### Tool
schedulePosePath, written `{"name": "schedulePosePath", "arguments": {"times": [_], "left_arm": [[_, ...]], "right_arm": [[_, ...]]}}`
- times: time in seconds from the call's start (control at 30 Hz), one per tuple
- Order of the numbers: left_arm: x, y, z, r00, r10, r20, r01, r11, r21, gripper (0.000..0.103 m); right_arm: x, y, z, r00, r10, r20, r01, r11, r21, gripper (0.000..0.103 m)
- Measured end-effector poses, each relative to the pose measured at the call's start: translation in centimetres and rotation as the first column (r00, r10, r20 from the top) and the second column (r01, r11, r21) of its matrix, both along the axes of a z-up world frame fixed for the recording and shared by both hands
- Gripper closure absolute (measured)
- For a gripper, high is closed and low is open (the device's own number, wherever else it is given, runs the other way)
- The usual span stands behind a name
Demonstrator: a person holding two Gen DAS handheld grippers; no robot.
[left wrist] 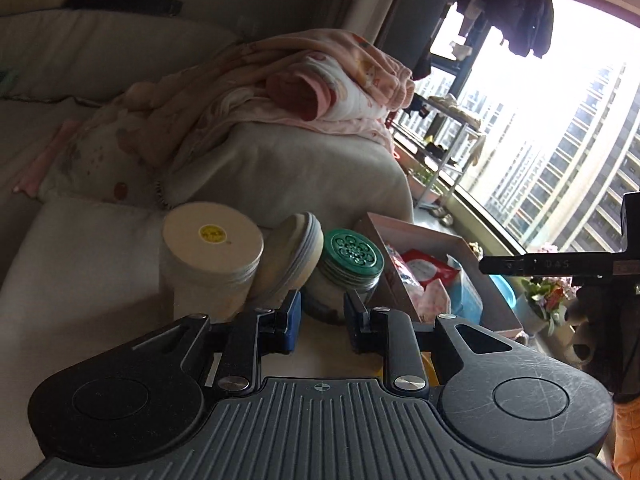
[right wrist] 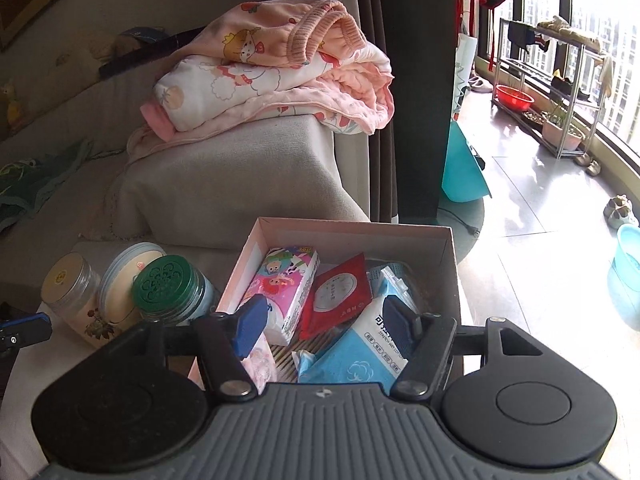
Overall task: Organize soft objects
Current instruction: 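Withdraw both open tools from the pink box toward the jars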
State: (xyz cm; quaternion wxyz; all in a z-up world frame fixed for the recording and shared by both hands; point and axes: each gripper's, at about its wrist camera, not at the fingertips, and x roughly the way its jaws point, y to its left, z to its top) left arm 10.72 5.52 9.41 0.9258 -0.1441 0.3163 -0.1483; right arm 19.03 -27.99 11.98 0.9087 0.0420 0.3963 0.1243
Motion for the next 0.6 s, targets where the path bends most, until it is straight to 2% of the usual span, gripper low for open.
{"name": "schedulePosePath", "arguments": {"times": [0.2,0.43,0.6], "left_arm": [[-1.9,-2.1,-0.9,0.997,-0.079,-0.011,0.079,0.997,0.009,0.077],[-2.6,-4.8,-1.7,0.995,-0.1,-0.01,0.1,0.992,0.07,0.077],[-3.1,-5.5,-2.0,0.994,-0.094,0.061,0.081,0.979,0.186,0.077]], "right_arm": [[-5.5,0.2,-1.2,1.0,0.015,0.02,-0.015,1.0,0.002,0.038],[-11.9,0.4,-4.8,0.996,0.052,0.075,-0.051,0.999,-0.009,0.034],[-13.9,0.8,-7.6,0.998,0.028,0.053,-0.031,0.999,0.042,0.034]]}}
